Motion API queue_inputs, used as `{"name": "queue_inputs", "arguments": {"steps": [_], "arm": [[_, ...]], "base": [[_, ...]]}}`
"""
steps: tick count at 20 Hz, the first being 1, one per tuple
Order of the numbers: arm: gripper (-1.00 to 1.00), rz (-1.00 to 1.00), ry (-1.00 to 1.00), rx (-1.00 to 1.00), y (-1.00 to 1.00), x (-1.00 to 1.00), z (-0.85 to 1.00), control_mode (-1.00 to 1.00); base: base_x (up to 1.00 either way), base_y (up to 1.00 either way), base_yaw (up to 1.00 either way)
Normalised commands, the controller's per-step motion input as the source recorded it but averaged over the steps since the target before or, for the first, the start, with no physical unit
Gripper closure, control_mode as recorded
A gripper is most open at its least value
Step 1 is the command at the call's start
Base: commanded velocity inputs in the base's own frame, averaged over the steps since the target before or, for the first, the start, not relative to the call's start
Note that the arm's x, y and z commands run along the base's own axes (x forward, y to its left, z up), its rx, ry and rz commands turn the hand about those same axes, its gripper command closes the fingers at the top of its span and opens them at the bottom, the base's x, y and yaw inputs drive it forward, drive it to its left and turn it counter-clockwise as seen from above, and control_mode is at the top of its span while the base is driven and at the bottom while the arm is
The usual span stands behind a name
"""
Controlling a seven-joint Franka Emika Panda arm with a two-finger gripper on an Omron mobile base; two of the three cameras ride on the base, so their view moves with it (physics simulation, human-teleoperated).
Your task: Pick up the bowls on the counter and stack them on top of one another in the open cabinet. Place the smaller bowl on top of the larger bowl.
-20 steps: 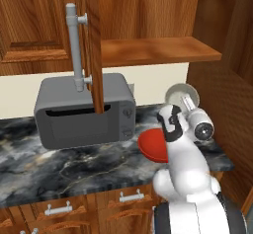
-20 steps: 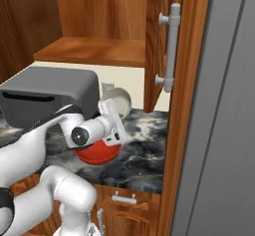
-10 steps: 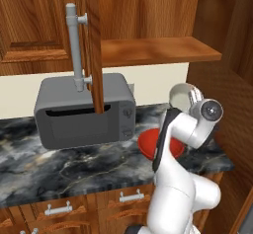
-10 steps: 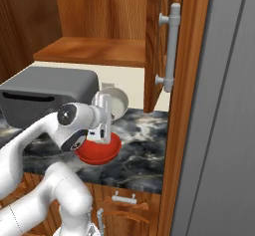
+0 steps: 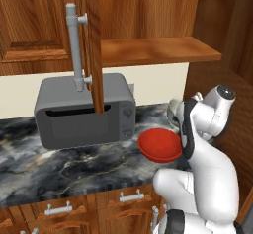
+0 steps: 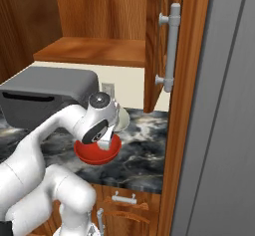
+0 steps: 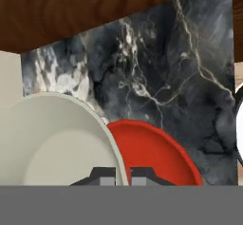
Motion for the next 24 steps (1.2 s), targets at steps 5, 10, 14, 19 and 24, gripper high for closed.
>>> {"name": "queue_inputs", "arguments": {"steps": [5, 10, 14, 19, 24], "arm": [[1.00, 0.20, 0.14, 0.00, 0.27, 0.26, -0.85, -1.00], [1.00, 0.15, 0.10, -0.04, 0.38, 0.23, -0.61, -1.00], [1.00, 0.07, 0.09, -0.07, 0.07, 0.39, -0.63, -1.00], [1.00, 0.05, 0.05, -0.09, 0.10, 0.20, -0.65, -1.00], [1.00, 0.04, 0.00, -0.07, 0.30, 0.02, -0.28, -1.00]], "base": [[0.00, 0.00, 0.00], [0.00, 0.00, 0.00], [0.00, 0.00, 0.00], [0.00, 0.00, 0.00], [0.00, 0.00, 0.00]]}}
